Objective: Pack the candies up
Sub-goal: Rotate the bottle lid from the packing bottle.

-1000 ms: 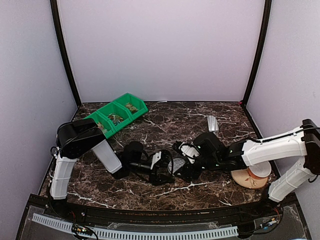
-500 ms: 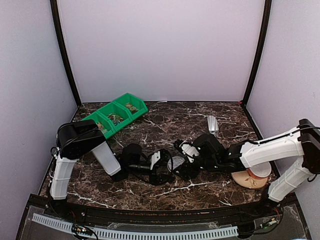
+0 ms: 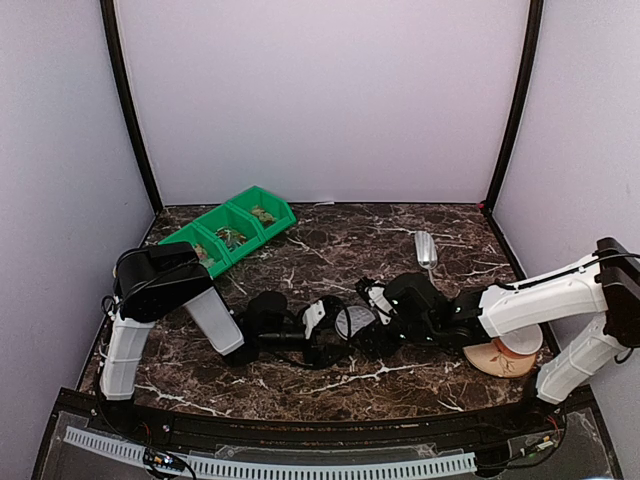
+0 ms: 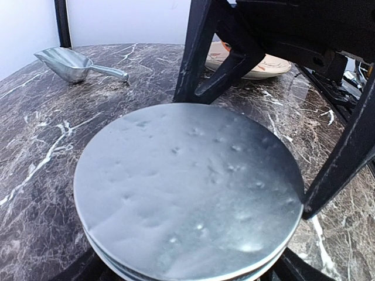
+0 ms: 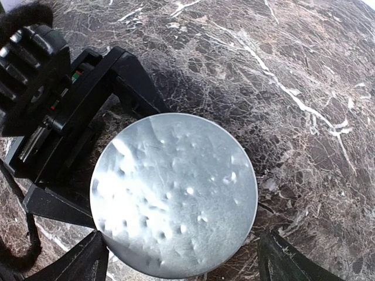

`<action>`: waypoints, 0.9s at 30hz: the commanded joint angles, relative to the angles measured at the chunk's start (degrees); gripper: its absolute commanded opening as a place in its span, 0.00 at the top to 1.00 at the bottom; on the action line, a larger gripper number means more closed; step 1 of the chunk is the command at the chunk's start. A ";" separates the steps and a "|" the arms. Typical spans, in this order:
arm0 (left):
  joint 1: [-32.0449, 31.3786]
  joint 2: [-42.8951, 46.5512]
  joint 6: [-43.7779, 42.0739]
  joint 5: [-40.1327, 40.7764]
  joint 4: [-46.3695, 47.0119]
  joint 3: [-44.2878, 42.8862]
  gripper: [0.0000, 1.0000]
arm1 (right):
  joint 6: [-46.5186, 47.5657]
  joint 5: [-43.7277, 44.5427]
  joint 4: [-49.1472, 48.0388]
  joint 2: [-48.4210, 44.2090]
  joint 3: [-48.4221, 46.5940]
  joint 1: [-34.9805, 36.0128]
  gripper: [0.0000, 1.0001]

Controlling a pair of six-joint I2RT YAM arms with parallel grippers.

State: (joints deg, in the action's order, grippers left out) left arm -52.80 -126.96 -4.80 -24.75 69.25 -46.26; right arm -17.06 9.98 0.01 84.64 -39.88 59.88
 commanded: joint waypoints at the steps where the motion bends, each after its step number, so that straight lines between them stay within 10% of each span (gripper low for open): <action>1: 0.26 -0.90 2.83 2.52 -7.74 1.61 0.18 | -1.92 3.48 2.14 0.78 -2.03 0.49 0.12; 27: 0.34 -0.35 0.37 -3.52 -8.17 1.83 0.17 | 6.60 -1.38 1.47 -10.20 -0.79 -1.96 0.03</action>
State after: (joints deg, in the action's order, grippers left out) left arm -52.71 -126.93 -4.82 -25.36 69.32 -46.24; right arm -10.85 7.22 4.36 73.93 -39.11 59.75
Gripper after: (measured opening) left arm 0.829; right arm 0.971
